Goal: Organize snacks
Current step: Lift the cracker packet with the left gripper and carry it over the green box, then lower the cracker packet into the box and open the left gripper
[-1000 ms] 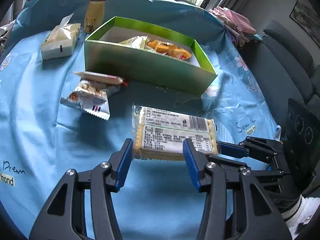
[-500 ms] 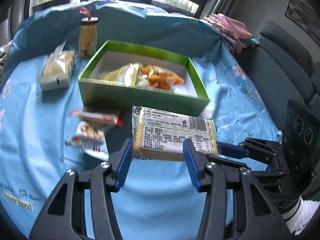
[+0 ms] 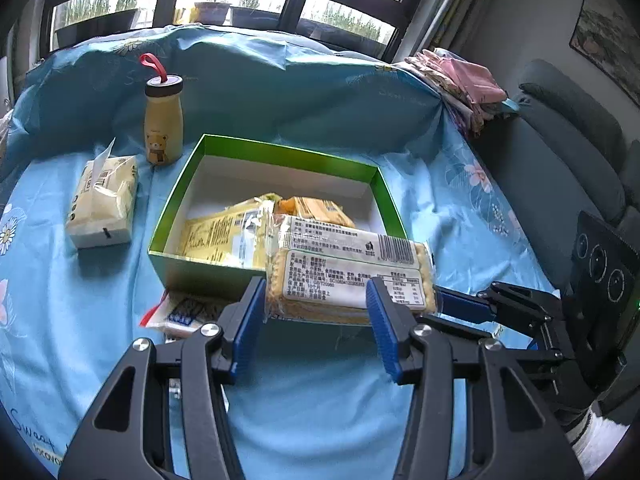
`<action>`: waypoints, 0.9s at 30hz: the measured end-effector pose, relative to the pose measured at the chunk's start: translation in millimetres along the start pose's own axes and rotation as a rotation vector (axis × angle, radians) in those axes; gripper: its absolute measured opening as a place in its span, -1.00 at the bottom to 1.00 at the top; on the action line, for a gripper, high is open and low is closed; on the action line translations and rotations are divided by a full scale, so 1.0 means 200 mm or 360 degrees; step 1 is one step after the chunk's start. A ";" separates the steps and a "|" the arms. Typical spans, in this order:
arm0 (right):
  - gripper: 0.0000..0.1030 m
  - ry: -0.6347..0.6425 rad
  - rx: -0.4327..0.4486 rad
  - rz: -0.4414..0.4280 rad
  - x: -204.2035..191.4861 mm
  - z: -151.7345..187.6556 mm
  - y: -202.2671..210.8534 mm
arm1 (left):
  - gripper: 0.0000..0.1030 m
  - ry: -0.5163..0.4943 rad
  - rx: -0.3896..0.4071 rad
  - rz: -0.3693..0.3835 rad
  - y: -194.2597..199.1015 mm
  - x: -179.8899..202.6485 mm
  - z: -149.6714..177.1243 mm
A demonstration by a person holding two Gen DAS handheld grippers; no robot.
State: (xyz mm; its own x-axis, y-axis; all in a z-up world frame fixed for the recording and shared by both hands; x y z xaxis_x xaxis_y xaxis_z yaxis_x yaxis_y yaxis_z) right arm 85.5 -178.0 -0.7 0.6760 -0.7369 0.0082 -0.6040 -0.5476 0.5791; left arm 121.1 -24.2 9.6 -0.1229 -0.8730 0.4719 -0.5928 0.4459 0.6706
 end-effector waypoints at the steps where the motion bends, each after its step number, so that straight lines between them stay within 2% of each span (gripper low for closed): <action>1: -0.48 -0.0002 0.0001 0.0004 0.01 -0.01 -0.01 | -0.04 0.0007 -0.0005 0.0002 -0.01 0.00 -0.02; 12: -0.48 -0.0020 -0.0010 0.0034 0.18 -0.13 -0.14 | -0.02 0.0062 -0.0038 0.0018 -0.15 -0.03 -0.19; 27: -0.47 -0.0066 -0.0105 0.0066 0.33 -0.11 -0.34 | 0.01 0.0166 -0.0139 0.0022 -0.41 -0.12 -0.28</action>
State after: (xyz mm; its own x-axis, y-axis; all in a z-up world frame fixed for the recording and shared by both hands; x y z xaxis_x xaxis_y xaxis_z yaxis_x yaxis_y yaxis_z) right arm 180.8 -181.1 -22.3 0.6321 -0.7749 0.0005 -0.6011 -0.4898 0.6315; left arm 216.3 -28.2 -25.2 -0.0442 -0.8435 0.5353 -0.5194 0.4771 0.7089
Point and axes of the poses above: each gripper's, at about its wrist camera, not at the fingertips, and y roughly against the way its jaws point, x to its right, z to its underside, the point moved 2 cm from there along -y, roughly the way its jaws point, and after that the axes turned 15 degrees about y, right-handed, at the moved point
